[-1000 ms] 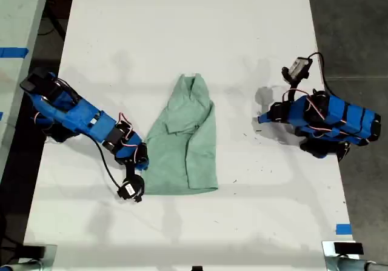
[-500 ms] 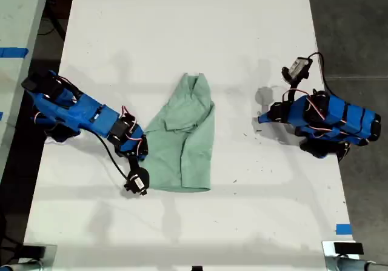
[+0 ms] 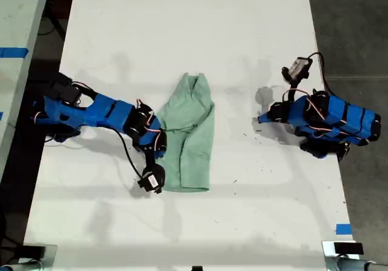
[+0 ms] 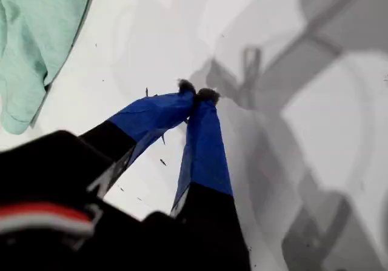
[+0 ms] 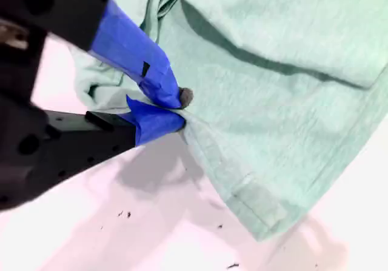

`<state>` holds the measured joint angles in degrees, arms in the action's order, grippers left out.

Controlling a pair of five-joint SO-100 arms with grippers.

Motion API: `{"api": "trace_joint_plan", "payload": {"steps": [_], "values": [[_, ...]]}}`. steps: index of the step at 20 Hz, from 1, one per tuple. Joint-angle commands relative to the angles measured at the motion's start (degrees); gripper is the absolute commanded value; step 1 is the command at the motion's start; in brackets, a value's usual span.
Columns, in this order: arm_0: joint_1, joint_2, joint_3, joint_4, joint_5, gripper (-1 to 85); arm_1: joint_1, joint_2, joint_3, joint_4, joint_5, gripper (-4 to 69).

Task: Fold t shirt

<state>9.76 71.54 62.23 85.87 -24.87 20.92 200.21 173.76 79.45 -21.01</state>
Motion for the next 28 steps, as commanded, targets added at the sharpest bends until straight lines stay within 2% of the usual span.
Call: {"api": "trace_joint_plan", "payload": {"steps": [1, 8, 9, 10, 11, 12, 14, 16, 17, 18, 19, 23, 25, 26, 28], "values": [[-2.64, -2.37, -7.21, -2.02, 3.87, -0.4, -0.09, 0.53, 1.58, 0.44, 0.62, 1.3], [-4.04, -7.03, -6.77, -17.49, 14.24, -0.1, -0.18, 0.53, 1.58, 0.44, 0.53, 1.3], [-3.96, -7.91, -6.86, -20.13, 15.12, 3.2, -0.18, 0.53, 1.58, 0.44, 0.53, 1.3], [-3.52, -8.61, -6.86, -22.06, 14.85, 12.6, -0.18, 0.53, 1.58, 0.44, 0.53, 1.3], [-2.81, -9.23, -6.94, -23.03, 12.39, 27.8, -0.18, 0.53, 1.58, 0.44, 0.53, 1.3], [-2.29, -9.58, -6.94, -23.38, 11.34, 35.2, -0.18, 0.53, 1.58, 0.44, 0.53, 1.3], [-2.46, -8.61, -6.77, -22.32, 11.25, 31.9, -0.18, 0.53, 1.58, 0.44, 0.53, 1.3], [-2.99, -5.45, -6.42, -19.16, 11.78, 24.6, -0.18, 0.53, 1.58, 0.44, 0.53, 1.3], [-3.60, -2.55, -6.15, -16.79, 12.30, 18.6, -0.18, 0.53, 1.58, 0.44, 0.44, 1.3], [-4.48, 1.23, -5.54, -14.94, 14.33, 7.1, -0.18, 0.53, 1.58, 0.44, 0.44, 1.3], [-5.89, 5.54, -4.92, -13.10, 15.21, -0.4, -0.18, 0.53, 1.58, 0.44, 0.44, 1.3], [-13.97, 21.88, 0.44, -7.29, 15.47, -0.4, -0.18, 0.53, 1.58, 0.44, 0.44, 1.3], [-19.78, 30.67, 10.37, -7.73, 17.23, -0.4, -0.18, 0.53, 1.58, 0.44, 0.35, 1.3], [-22.59, 36.21, 18.37, -10.55, 18.63, -0.4, -0.18, 0.53, 1.58, 0.44, 0.35, 1.3], [-27.60, 51.86, 39.02, -21.01, 18.72, -0.4, -0.18, 0.53, 1.58, 0.44, 0.35, 1.3]]}}
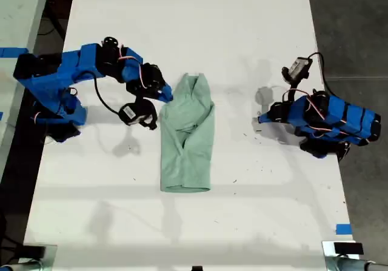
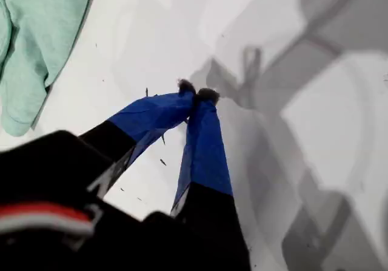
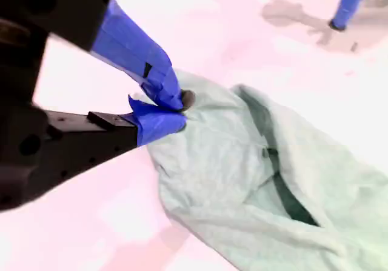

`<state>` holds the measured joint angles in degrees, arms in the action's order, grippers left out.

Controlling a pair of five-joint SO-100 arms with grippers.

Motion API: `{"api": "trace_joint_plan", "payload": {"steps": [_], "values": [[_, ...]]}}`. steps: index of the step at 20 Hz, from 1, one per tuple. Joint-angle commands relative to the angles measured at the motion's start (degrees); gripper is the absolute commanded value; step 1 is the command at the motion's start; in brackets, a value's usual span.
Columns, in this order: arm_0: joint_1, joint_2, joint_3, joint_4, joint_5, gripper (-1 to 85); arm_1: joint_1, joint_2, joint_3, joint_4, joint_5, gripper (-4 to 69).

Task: Fold t shirt

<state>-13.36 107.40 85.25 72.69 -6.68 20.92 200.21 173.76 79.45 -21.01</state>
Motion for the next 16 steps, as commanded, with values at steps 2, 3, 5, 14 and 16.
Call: {"api": "trace_joint_plan", "payload": {"steps": [2, 3, 5, 14, 16], "values": [[-8.79, 31.90, 34.45, -15.38, 0.00, -0.4, -0.09, 0.53, 1.58, 0.44, 0.26, 1.3], [-11.16, 38.06, 41.84, -17.49, 0.09, -0.5, -0.09, 0.53, 1.58, 0.44, 0.26, 1.3], [-15.82, 45.70, 53.88, -20.65, 1.23, -0.5, -0.09, 0.53, 1.58, 0.44, 0.26, 1.3], [-29.18, 63.81, 83.67, -36.21, 7.47, -0.5, -0.09, 0.53, 1.58, 0.44, 0.35, 1.3], [-31.38, 83.41, 93.87, -33.66, 7.91, -0.5, -0.09, 0.53, 1.58, 0.44, 0.35, 1.3]]}}
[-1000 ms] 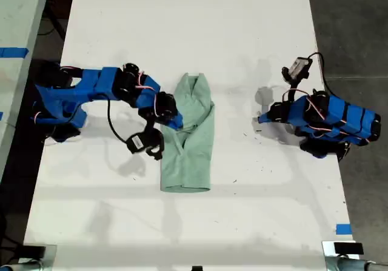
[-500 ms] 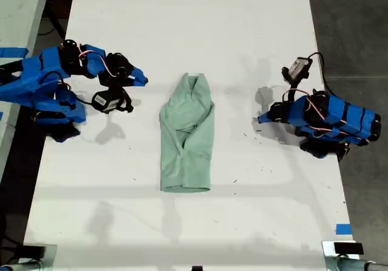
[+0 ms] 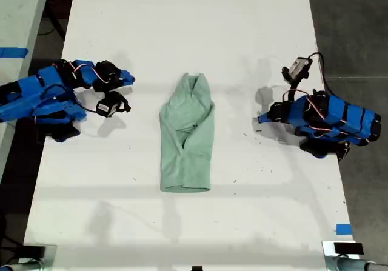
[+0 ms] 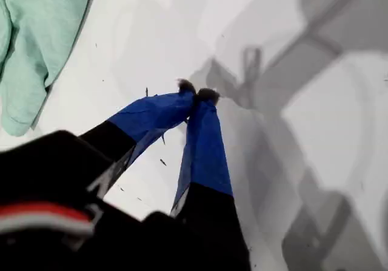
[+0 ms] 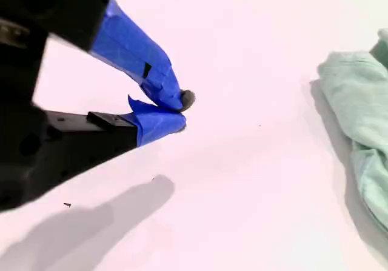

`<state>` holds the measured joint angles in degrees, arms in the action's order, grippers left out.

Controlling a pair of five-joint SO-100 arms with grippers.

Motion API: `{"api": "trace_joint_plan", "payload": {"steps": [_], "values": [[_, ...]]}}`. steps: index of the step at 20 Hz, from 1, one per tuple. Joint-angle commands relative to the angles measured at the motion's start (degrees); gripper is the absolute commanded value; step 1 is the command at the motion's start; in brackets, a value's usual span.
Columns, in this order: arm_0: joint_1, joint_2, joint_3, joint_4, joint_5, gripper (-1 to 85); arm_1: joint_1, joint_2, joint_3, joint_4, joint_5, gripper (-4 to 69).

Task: Fold t shirt

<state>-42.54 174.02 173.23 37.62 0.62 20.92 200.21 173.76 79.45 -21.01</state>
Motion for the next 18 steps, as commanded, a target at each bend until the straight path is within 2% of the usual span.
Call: {"api": "trace_joint_plan", "payload": {"steps": [1, 2, 4, 7, 18], "values": [[-3.16, 32.52, 13.45, 7.21, 0.62, -0.5, -0.09, 0.53, 1.58, 0.44, 0.35, 1.3], [-5.36, 31.03, 14.59, 8.70, 2.20, -0.4, -0.09, 0.62, 1.49, 0.53, 0.26, 1.3], [-3.69, 32.17, 15.47, 7.21, 1.32, -0.4, -0.35, 0.62, 1.49, 0.44, 0.35, 1.3], [-4.13, 32.17, 15.47, 9.14, 1.23, -0.4, -0.35, 0.62, 1.49, 0.53, 0.35, 1.3], [-3.43, 32.17, 15.47, 9.14, 1.23, -0.4, -0.44, 0.62, 1.49, 0.53, 0.44, 1.3]]}}
